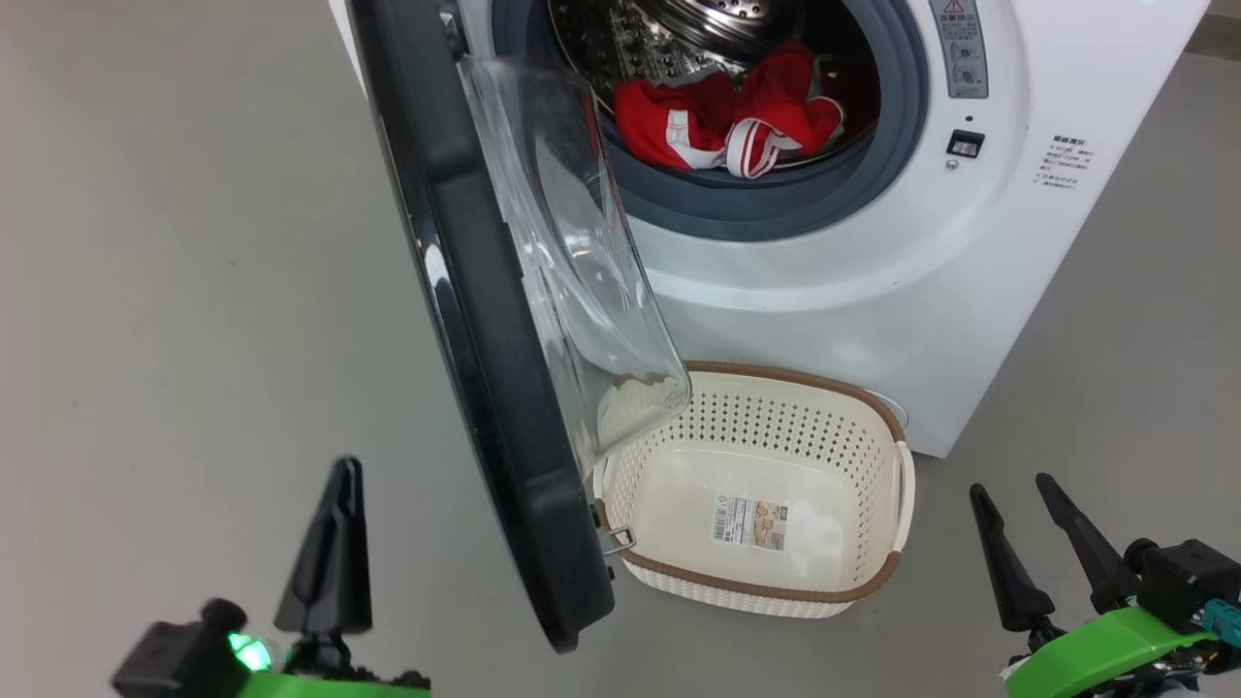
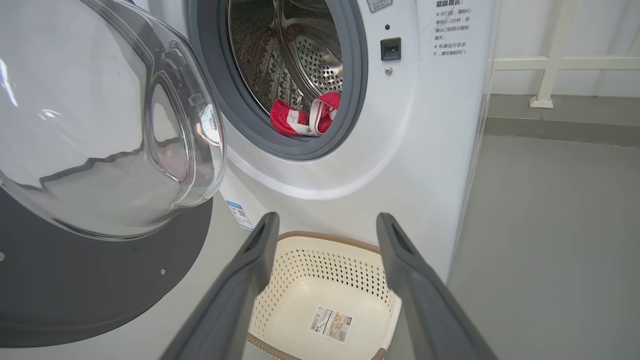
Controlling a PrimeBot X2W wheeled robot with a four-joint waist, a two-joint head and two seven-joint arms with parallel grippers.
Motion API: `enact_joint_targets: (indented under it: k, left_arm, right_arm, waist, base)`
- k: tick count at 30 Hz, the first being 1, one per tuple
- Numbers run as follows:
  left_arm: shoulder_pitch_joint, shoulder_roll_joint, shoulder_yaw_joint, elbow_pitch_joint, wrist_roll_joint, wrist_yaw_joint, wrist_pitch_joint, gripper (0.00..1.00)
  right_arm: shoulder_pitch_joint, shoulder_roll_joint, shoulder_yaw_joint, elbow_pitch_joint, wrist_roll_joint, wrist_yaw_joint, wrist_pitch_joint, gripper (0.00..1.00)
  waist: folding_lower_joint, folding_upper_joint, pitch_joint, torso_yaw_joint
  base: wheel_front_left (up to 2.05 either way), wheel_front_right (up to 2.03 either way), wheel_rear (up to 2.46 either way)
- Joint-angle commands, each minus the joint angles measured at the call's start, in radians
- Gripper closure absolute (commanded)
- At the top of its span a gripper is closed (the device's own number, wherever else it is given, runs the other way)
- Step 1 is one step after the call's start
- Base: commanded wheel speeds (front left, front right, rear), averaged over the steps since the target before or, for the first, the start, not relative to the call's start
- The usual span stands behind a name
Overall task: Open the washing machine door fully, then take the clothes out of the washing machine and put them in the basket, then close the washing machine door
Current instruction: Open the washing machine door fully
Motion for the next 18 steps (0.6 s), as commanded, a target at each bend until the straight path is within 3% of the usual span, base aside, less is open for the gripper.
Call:
enact_joint_targets:
  k: [1,5,10,18]
  left_arm:
    - [-0.046,0.008,0.04,-0.078,0.004,0.013,-0.009,1.0]
    - [-0.072,0.008,0.032,-0.227,0.014,0.041,-0.009,1.0]
    - [-0.091,0.008,-0.085,-0.412,0.041,0.06,-0.009,1.0]
    - [-0.059,0.008,-0.301,-0.358,0.059,0.02,-0.009,1.0]
  right_arm:
    - [-0.001,-0.016,0.022,-0.027,-0.012,0.007,-0.009,0.0]
    - [-0.005,-0.019,0.022,-0.03,-0.012,0.007,-0.009,0.0]
    - [-0.014,-0.023,0.022,-0.036,-0.013,0.007,-0.009,0.0]
    - [-0.02,-0.023,0.02,-0.039,-0.014,0.007,-0.009,0.0]
  waist:
    - [0.0,-0.0001,0.003,0.0]
    - [0.0,-0.0001,0.01,0.0]
    - [0.0,-0.0001,0.019,-0.004]
    - [0.0,-0.0001,0.026,-0.005]
  base:
    - [0.0,0.0,0.0]
    - [0.0,0.0,0.0]
    - [0.0,0.0,0.0]
    - [0.0,0.0,0.0]
